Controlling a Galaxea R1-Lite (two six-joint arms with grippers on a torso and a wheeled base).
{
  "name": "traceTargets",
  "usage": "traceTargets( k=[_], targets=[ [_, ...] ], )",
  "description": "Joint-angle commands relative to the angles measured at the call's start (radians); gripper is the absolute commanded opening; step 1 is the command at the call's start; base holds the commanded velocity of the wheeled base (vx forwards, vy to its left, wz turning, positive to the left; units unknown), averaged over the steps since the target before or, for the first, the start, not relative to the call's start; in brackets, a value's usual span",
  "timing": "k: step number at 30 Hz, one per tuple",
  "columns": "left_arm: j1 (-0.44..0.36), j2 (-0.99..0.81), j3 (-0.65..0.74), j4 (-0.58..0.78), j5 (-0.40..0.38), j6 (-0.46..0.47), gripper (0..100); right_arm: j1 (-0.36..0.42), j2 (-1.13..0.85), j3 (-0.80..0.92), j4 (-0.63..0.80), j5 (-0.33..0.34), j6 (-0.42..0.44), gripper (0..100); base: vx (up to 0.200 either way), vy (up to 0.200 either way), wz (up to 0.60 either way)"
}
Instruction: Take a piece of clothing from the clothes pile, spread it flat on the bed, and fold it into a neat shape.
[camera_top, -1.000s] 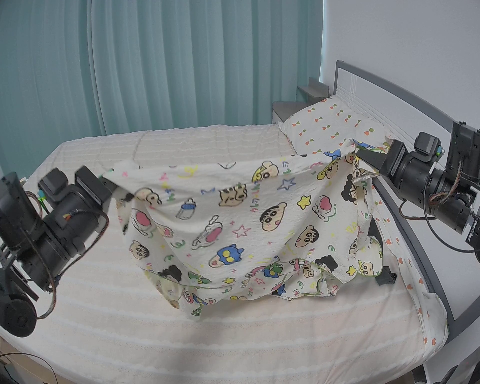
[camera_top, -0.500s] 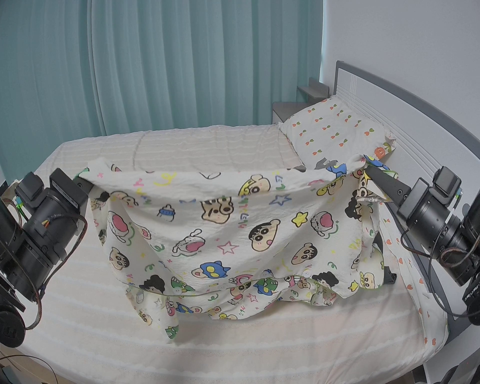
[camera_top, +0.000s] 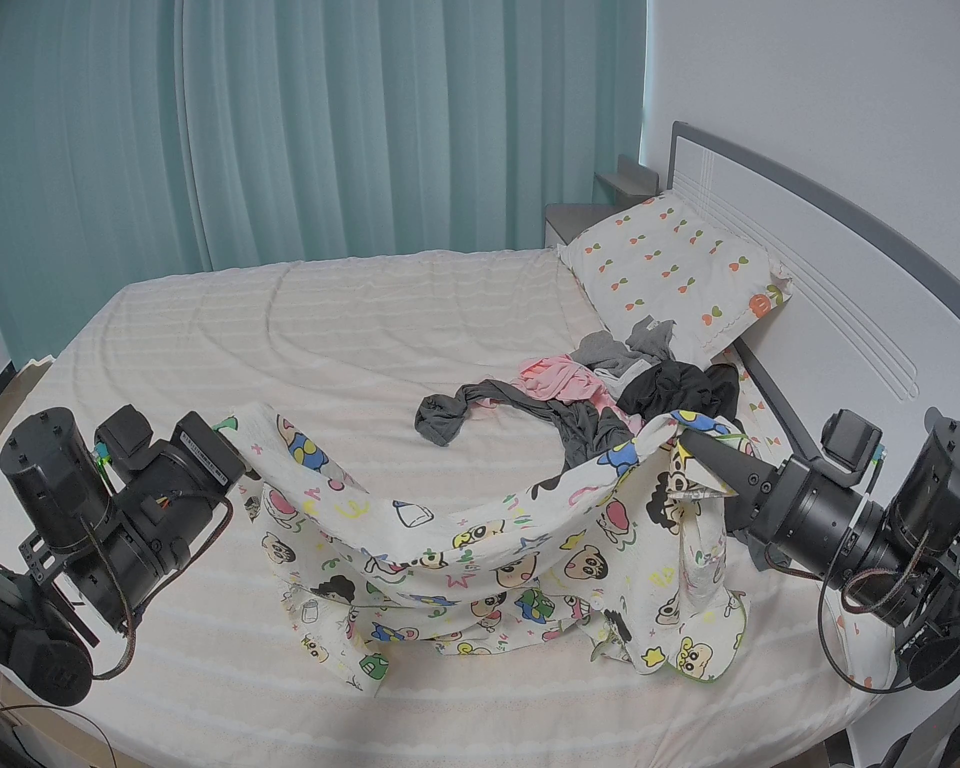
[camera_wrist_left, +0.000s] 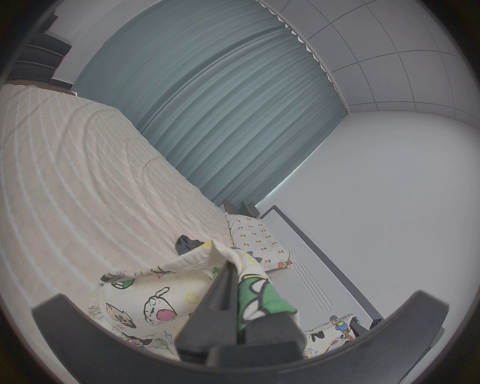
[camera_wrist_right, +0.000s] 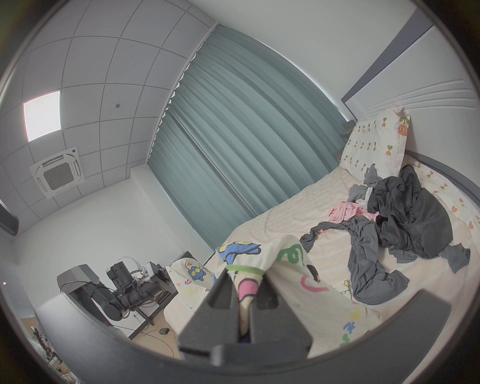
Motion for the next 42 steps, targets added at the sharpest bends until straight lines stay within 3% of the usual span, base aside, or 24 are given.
traceTargets(
  k=[1,6,12,23,42],
  targets=[
    [-0.001,0.014,0.002,-0.001,0.000,0.000,0,-0.011,0.010,-0.007,-0.008,-0.015,-0.001,0,0.000,0.000,0.00],
    [-0.001,0.004,0.002,-0.001,0.000,0.003,0,-0.009,0.016,0.003,-0.103,-0.032,-0.005,0,-0.160,0.000,0.00],
    [-0.001,-0.009,0.011,-0.003,0.002,0.007,0,-0.008,0.015,0.003,-0.113,-0.034,-0.013,0,-0.200,0.000,0.00],
    [0.007,-0.011,0.013,-0.003,-0.004,0.003,0,-0.006,0.015,0.003,-0.113,-0.034,-0.014,0,0.000,0.000,0.00],
    [0.062,-0.014,0.011,-0.003,-0.009,0.042,0,0.002,0.016,0.001,-0.114,-0.035,-0.021,0,0.000,0.200,0.00]
  ],
)
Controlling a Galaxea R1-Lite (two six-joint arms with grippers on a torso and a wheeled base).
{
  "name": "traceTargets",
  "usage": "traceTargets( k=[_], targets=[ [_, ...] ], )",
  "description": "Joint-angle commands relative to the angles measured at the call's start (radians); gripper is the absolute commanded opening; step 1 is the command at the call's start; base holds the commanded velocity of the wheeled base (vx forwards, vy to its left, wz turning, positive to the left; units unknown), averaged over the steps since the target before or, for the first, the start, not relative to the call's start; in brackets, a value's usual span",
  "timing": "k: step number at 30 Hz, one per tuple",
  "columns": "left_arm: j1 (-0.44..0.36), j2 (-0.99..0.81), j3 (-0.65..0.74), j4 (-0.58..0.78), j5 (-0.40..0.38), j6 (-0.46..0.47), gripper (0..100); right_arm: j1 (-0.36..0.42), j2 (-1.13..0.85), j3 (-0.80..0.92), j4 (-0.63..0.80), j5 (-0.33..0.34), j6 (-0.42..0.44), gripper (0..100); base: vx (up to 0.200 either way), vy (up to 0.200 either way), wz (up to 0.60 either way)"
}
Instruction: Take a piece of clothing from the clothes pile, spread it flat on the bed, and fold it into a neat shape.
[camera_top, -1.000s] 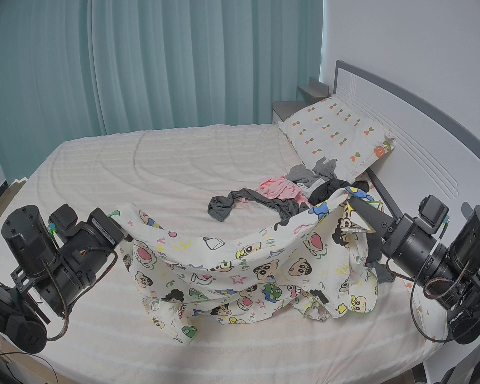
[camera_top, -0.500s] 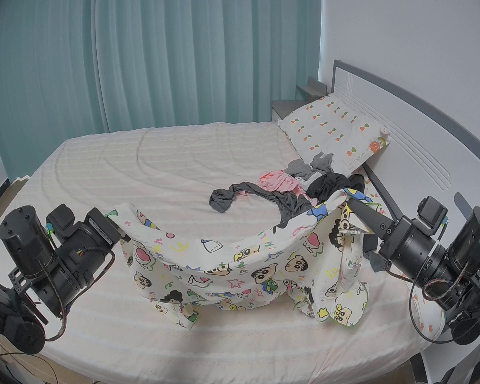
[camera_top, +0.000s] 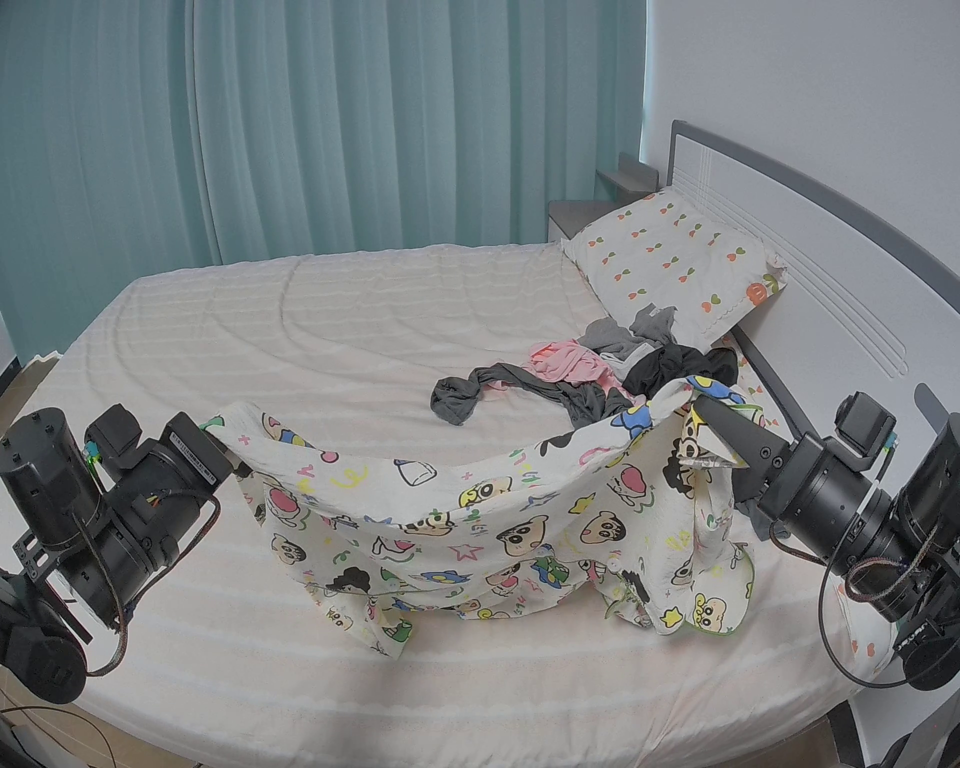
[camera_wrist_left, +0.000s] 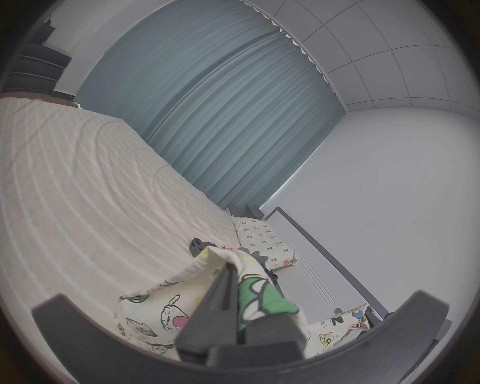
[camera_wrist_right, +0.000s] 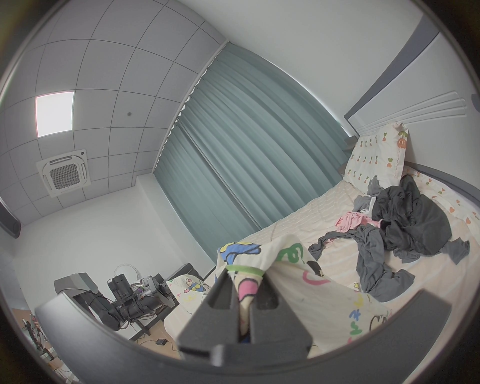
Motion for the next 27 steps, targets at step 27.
traceTargets(
  k=[27],
  targets=[
    [0.049,-0.055,-0.008,-0.001,0.000,0.027,0,0.002,0.000,-0.002,-0.054,-0.013,-0.030,0,0.000,0.200,0.00]
  ],
)
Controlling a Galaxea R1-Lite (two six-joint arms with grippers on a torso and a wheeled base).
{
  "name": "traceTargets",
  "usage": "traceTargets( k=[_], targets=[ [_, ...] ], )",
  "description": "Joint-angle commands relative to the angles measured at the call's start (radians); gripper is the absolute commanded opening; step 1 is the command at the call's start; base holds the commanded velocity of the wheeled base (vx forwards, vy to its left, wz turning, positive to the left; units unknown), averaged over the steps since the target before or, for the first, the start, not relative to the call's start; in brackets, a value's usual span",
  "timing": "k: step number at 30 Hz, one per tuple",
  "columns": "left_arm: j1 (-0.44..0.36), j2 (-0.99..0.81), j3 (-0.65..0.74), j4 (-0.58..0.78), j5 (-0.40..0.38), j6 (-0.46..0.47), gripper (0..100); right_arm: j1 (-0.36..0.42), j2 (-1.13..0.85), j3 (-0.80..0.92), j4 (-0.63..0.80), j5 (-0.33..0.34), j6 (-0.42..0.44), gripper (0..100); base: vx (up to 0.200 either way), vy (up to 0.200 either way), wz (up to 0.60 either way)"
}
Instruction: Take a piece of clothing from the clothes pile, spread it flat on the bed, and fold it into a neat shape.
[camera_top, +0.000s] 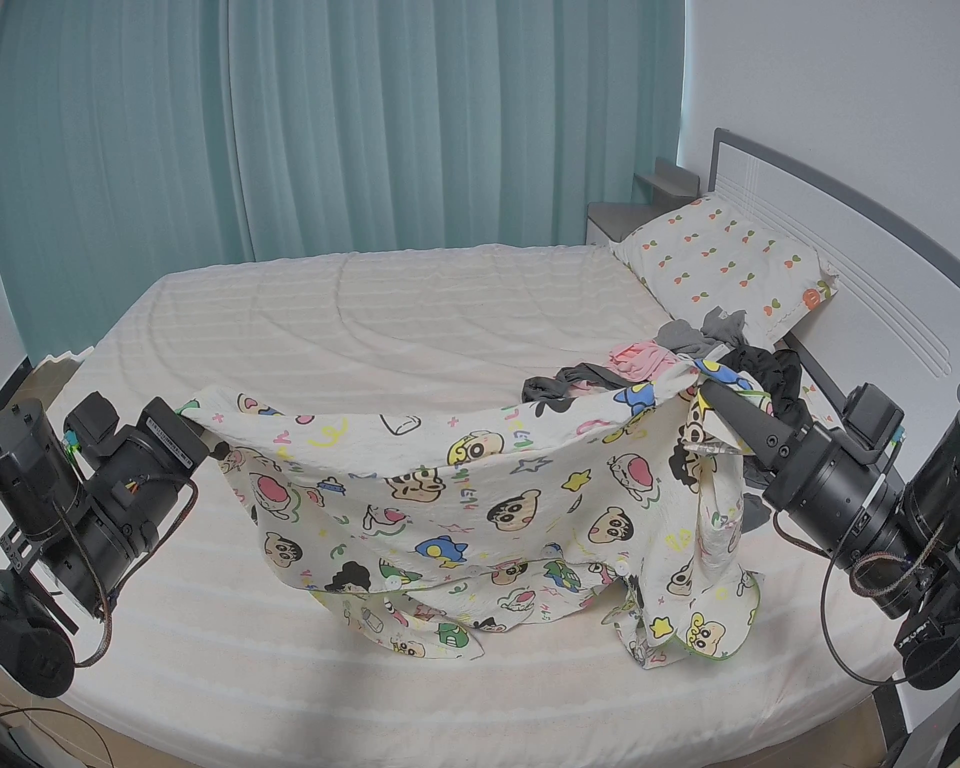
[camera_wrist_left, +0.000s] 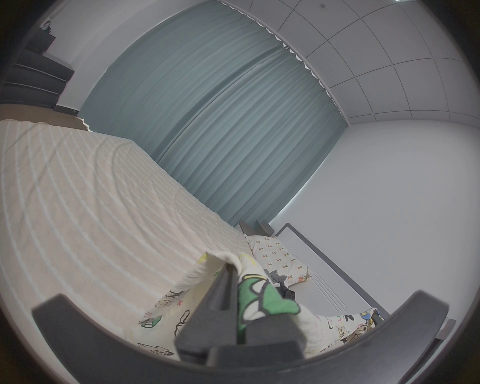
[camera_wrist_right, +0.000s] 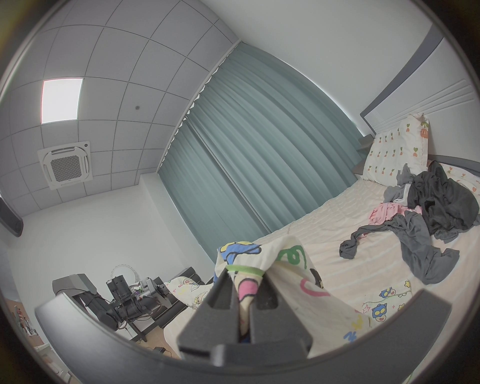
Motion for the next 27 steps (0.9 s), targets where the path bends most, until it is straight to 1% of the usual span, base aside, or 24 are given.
traceTargets(
  k=[1,6,15,27],
  targets=[
    [0.001,-0.022,-0.003,0.001,0.001,0.000,0,0.002,-0.002,0.001,-0.006,-0.002,-0.004,0,0.000,0.200,0.00],
    [-0.001,-0.042,-0.001,0.001,0.001,0.009,0,0.002,0.000,0.001,-0.007,-0.002,-0.006,0,0.000,0.200,0.00],
    [-0.001,-0.041,0.000,0.001,0.001,0.009,0,0.028,0.015,0.005,-0.007,-0.003,-0.004,0,0.000,0.200,0.00],
    [-0.009,-0.038,0.005,0.001,-0.001,0.009,0,0.062,0.020,0.007,-0.007,-0.029,-0.013,0,0.000,0.200,0.00]
  ],
)
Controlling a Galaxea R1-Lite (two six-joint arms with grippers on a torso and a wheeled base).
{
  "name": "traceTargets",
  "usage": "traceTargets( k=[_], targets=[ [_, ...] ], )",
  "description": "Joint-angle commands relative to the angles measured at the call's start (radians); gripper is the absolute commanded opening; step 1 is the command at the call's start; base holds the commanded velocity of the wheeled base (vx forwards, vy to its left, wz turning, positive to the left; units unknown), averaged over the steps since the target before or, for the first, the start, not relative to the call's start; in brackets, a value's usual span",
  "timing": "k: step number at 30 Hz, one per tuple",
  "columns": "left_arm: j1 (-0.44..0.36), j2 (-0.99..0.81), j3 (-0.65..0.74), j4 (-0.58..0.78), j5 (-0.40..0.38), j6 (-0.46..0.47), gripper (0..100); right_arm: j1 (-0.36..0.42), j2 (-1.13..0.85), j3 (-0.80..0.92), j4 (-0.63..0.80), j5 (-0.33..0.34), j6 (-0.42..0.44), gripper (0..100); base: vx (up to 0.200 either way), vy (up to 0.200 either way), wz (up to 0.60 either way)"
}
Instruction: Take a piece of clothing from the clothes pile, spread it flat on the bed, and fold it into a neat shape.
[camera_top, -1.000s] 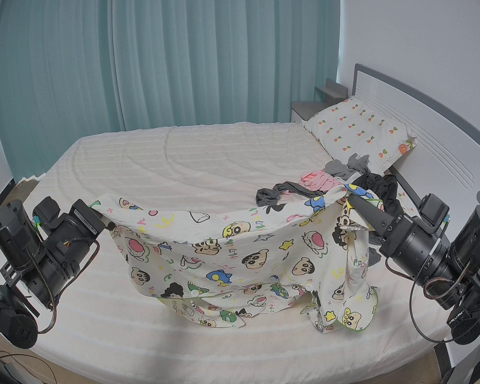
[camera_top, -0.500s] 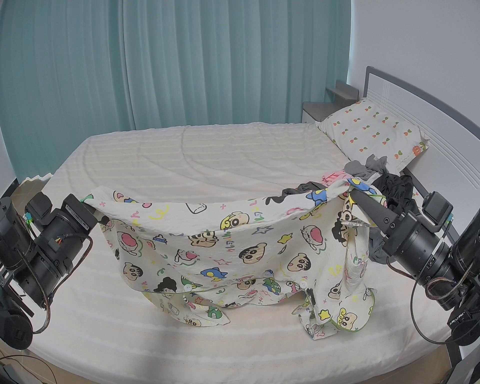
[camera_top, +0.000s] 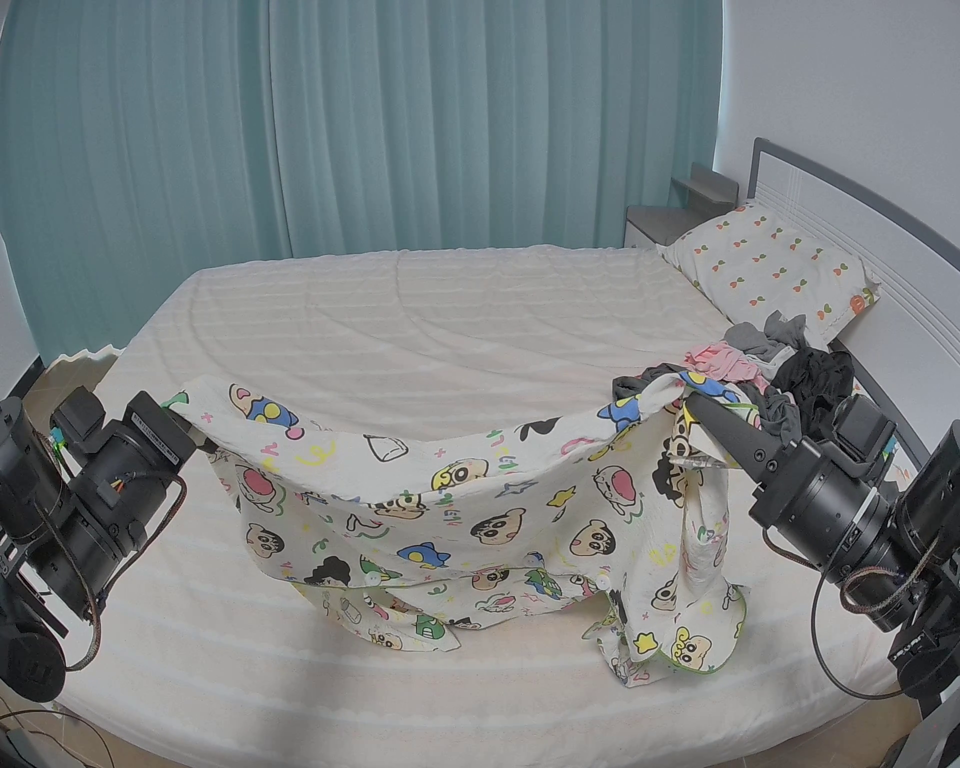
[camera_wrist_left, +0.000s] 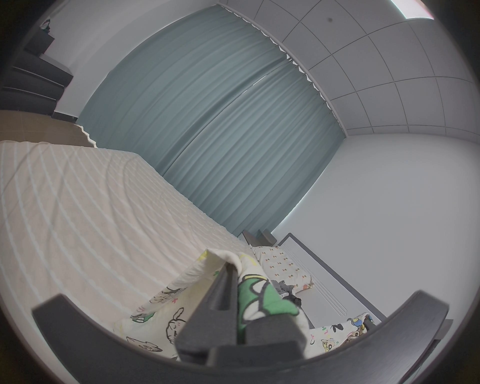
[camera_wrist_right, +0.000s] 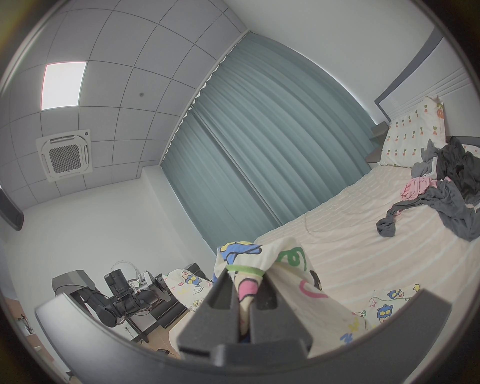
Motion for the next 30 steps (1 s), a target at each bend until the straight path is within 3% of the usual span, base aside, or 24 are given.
traceTargets(
  k=[1,5,14,26,30],
  targets=[
    [-0.001,0.003,0.000,0.000,0.002,-0.001,0,0.009,0.006,0.001,0.000,-0.001,-0.001,0,0.000,0.200,0.00],
    [0.001,0.005,0.002,0.000,0.002,-0.001,0,0.014,0.006,0.001,0.000,-0.001,-0.003,0,0.000,0.200,0.00],
    [-0.001,0.003,0.004,0.001,0.002,-0.001,0,0.014,0.006,0.001,0.000,-0.001,-0.003,0,0.000,0.000,0.00],
    [-0.001,-0.005,0.002,0.001,0.005,0.001,0,0.014,-0.004,0.000,-0.002,-0.001,-0.004,0,-0.200,0.000,0.00],
    [-0.001,-0.026,0.002,0.001,0.004,0.003,0,0.012,-0.025,0.001,-0.002,-0.002,-0.052,0,-0.200,0.000,0.00]
  ],
)
